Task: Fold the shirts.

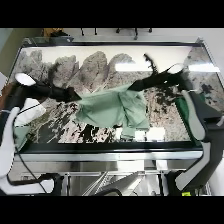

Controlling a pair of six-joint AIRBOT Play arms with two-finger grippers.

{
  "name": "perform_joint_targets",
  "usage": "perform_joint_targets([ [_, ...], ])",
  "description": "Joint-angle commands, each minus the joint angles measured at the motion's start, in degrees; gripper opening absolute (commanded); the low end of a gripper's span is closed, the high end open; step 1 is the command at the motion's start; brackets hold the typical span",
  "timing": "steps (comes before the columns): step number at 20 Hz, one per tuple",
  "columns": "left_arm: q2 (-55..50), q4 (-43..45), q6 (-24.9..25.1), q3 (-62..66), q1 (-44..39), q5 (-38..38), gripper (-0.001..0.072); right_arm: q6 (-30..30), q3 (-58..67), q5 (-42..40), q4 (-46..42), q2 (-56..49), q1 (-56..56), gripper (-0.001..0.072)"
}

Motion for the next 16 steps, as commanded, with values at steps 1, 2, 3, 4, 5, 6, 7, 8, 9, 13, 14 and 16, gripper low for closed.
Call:
perform_joint_targets([
  [1, -10.84, 0.55, 3.06, -0.85, 3.15, 4.2, 0.005, 0.94, -0.59, -3.32, 1.05, -7.1, 1.11, 0.0191],
  [2, -12.09, 0.55, 3.32, 2.16, 4.52, 2.12, 0.0377, 1.36, -0.42, -2.86, 0.96, -5.49, 0.26, 0.0212],
  [3, -12.83, 0.57, 3.28, 5.75, 6.14, -0.57, 0.0669, 2.36, -0.35, -1.79, 0.96, -3.23, -0.85, 0.0275],
  [4, -12.96, 0.61, 3.28, 8.96, 7.56, -3.02, 0.0687, 3.72, -0.35, -0.02, 0.94, -0.26, -2.47, 0.0344],
  [5, -12.9, 0.87, 3.15, 12.26, 9.03, -5.53, 0.0687, 5.29, -0.35, 1.9, 0.68, 2.69, -4.17, 0.038],
  [6, -12.9, 1.81, 2.36, 15.13, 10.27, -7.91, 0.0686, 7.04, -0.42, 4.13, -0.92, 5.92, -6.1, 0.038],
  [7, -12.9, 4.24, 1.53, 17.4, 11.43, -10.43, 0.0686, 9.57, -0.79, 5.81, -3.45, 8.74, -7.78, 0.038],
  [8, -12.87, 7.3, 0.83, 18.29, 12.37, -12.66, 0.0686, 12.52, -2.27, 7.39, -6.67, 11.85, -9.35, 0.038],
  [9, -12.55, 10.12, 0.17, 17.33, 12.94, -13.6, 0.0686, 15.06, -5.25, 8.74, -9.57, 15.08, -10.62, 0.038],
  [13, -10.36, 14.08, 3.34, 2.49, 13.11, -10.1, 0.0686, 18.47, -26.18, 8.79, -16.55, 28.98, -13.27, 0.0381],
  [14, -10.36, 13.66, 4.39, -0.83, 12.63, -7.96, 0.0686, 18.58, -31.41, 7.67, -17.05, 32.17, -13.6, 0.0383],
  [16, -10.43, 11.72, 6.73, -4.96, 11.23, -3.39, 0.0686, 18.93, -40.37, 5.44, -17.29, 37.62, -13.79, 0.0478],
])
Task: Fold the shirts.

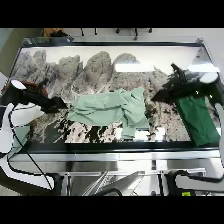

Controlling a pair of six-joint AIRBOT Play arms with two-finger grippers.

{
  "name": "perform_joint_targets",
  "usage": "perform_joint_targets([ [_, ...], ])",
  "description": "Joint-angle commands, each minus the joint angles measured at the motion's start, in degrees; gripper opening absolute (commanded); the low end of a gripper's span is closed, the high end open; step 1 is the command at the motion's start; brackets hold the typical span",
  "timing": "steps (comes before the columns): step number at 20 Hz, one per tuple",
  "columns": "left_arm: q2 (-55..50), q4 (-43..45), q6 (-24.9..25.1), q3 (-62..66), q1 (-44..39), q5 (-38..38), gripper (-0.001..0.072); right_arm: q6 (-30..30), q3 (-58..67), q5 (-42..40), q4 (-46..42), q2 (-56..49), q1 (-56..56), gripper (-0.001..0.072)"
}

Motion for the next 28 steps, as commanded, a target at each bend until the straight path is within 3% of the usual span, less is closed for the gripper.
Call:
perform_joint_targets([
  [1, 0.31, -1.31, 3.91, -7.65, -1.73, 6.99, 0.0686, 2.14, -15.89, -3.17, -3.43, 10.21, -1.01, 0.053],
  [3, 0.26, -1.49, 4.35, -8.61, -3.78, 10.93, 0.0684, 2.38, -20.94, -5.07, -5.64, 12.48, -1.01, 0.0529],
  [5, 0.26, -1.46, 4.94, -8.17, -5.84, 11.87, 0.0636, 2.34, -24.28, -6.25, -6.75, 12.5, -1.01, 0.053],
  [6, 0.15, -1.25, 5.16, -7.5, -6.86, 11.87, 0.0498, 2.29, -25.81, -7.76, -6.54, 12.2, -0.98, 0.053],
  [7, 0.15, -0.7, 5.18, -6.84, -7.5, 11.93, 0.015, 1.99, -27.17, -9.2, -6.49, 11.5, -0.96, 0.0531],
  [8, 0.15, -0.44, 5.22, -6.14, -7.91, 12.09, 0.0016, 1.22, -28.04, -9.92, -6.49, 10.51, -0.96, 0.0531],
  [14, 0.15, -0.5, 4.72, -4.72, -7.72, 9.81, 0.0018, -5.81, -28.81, -13.25, 0.04, 1.42, -0.87, 0.0529],
  [19, 0.15, -0.52, 4.11, -4.72, -7.72, 9.55, 0.0018, -10.08, -28.7, -21.03, 4.22, -3.02, -0.87, 0.0519],
  [20, 0.15, -0.55, 4.11, -4.72, -7.72, 9.57, 0.0018, -11.28, -28.7, -21.84, 6.19, -3.32, -0.87, 0.0486],
  [21, 0.15, -0.52, 4.11, -4.72, -7.72, 9.57, 0.0018, -12.63, -28.7, -22.49, 8.09, -3.48, -0.87, 0.0396],
  [23, 0.15, -0.5, 3.67, -4.72, -7.72, 9.55, 0.0018, -13.42, -28.65, -23.37, 9.4, -3.65, -0.87, 0.0295],
  [24, 0.15, -0.5, 3.67, -4.72, -7.72, 9.53, 0.0018, -13.75, -28.65, -23.17, 9.4, -3.65, -0.87, 0.0154],
  [26, 0.17, -0.59, 3.45, -4.7, -7.72, 9.33, 0.0018, -14.05, -28.63, -22.58, 9.9, -3.39, -0.87, 0.0017],
  [28, 1.44, -1.11, 3.23, -4.7, -7.58, 7.96, 0.0017, -15.04, -27.82, -19.67, 12.81, -2.01, -1.01, 0.0018],
])
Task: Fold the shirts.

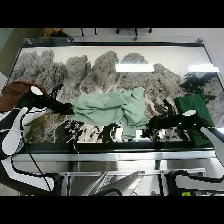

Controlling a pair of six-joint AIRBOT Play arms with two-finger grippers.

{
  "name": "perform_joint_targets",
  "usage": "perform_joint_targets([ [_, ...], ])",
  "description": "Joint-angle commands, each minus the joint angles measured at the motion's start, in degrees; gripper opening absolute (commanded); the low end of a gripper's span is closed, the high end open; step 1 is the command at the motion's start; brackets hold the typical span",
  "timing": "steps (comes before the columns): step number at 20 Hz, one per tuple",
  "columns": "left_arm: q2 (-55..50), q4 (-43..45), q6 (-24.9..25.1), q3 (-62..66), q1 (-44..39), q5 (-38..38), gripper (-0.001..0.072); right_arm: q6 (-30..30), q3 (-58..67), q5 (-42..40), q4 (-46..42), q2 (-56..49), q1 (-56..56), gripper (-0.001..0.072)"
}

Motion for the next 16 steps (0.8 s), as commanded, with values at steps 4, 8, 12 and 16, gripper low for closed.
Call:
perform_joint_targets([
  [4, 12.11, -4.31, -0.48, 4.92, 2.38, -8.33, 0.0016, -2.36, 14.67, 15.65, 16.24, 9.18, -1.75, 0.0018],
  [8, 25.31, -28.46, -2.69, 22.62, 10.97, -16.13, 0.0016, -3.96, 41.18, 21.0, 37.31, 16.57, -12.52, 0.0018],
  [12, 36.26, -38.91, -6.67, 41.16, 23.82, -9.79, 0.0016, -1.09, 63.43, 16.96, 45.9, 19.45, -28.22, 0.0017],
  [16, 43.56, -38.91, -8.13, 47.23, 40.19, -9.27, 0.0016, 0.61, 72.52, 10.27, 44.52, 20.65, -32.22, 0.0017],
])
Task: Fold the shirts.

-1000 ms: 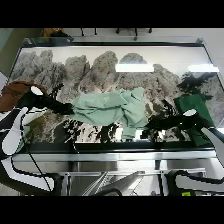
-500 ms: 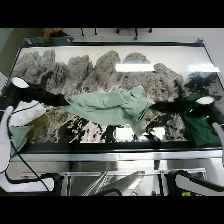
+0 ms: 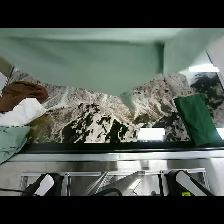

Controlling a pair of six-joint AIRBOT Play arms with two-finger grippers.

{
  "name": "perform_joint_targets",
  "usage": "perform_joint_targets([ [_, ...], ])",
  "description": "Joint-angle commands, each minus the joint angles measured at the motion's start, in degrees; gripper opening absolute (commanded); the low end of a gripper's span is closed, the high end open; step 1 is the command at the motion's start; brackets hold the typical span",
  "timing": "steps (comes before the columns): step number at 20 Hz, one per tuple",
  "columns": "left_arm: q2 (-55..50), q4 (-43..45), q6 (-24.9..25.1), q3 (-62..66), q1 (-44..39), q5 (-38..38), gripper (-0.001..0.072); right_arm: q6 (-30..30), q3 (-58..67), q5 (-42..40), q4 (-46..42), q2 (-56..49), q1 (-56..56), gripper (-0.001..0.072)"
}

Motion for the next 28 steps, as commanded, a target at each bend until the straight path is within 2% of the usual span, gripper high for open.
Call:
perform_joint_targets([
  [1, 6.71, -3.17, -2.05, 4.39, 13.35, 1.01, 0.0016, 1.77, 7.93, -4.61, 2.32, 1.14, -3.85, 0.0017],
  [3, 8.44, -3.43, -1.81, 1.05, 13.75, 2.36, 0.0016, 2.08, 7.91, -3.5, 2.14, 0.87, -3.85, 0.0017],
  [5, 7.56, -3.39, -0.31, -2.4, 10.43, 1.77, 0.0016, 2.08, 7.82, -0.66, 0.42, -0.31, -3.87, 0.0017],
  [8, 2.97, -1.2, 1.95, -10.54, -0.9, 2.64, 0.0016, 1.6, 2.34, 4.46, -1.25, -3.56, -3.58, 0.0018],
  [10, -1.88, 7.87, 2.62, -16.28, -11.21, 6.45, 0.0017, -0.72, -7.69, 4.17, -3.19, -5.97, 1.33, 0.0018],
  [12, -8.85, 17.94, 3.67, -20.9, -20.59, 10.03, 0.0017, -2.58, -19.23, -1.7, -13.55, -9.68, 11.43, 0.0018],
  [14, -16.96, 28.33, 3.32, -24.76, -26.21, 16.04, 0.0017, -5.16, -28.74, -11.08, -23.28, -15.52, 19.71, 0.0017],
  [16, -26.73, 34.32, 2.49, -25.0, -27.8, 21.42, 0.0017, -7.89, -32.48, -18.78, -25.03, -24.68, 23.67, 0.0017],
  [18, -37.77, 34.53, 2.49, -20.0, -27.34, 21.4, 0.0017, -9.73, -30.53, -21.64, -20.44, -35.41, 24.48, 0.0017],
  [20, -47.45, 34.49, 0.79, -11.76, -27.12, 18.36, 0.0017, -11.52, -24.74, -20.98, -13.22, -44.83, 24.35, 0.0017],
  [22, -54.1, 34.64, -0.46, -3.21, -27.12, 15.52, 0.0017, -11.34, -17.0, -20.94, -12.11, -50.4, 24.39, 0.0017],
  [25, -58.07, 34.69, -2.62, 5.33, -26.91, 12.59, 0.0016, -10.34, -9.46, -20.94, -12.11, -52.06, 23.96, 0.0017],
  [28, -56.3, 35.17, -2.62, 4.72, -26.8, 12.85, 0.0017, -10.32, -8.15, -18.84, -13.86, -48.83, 22.6, 0.0017],
])
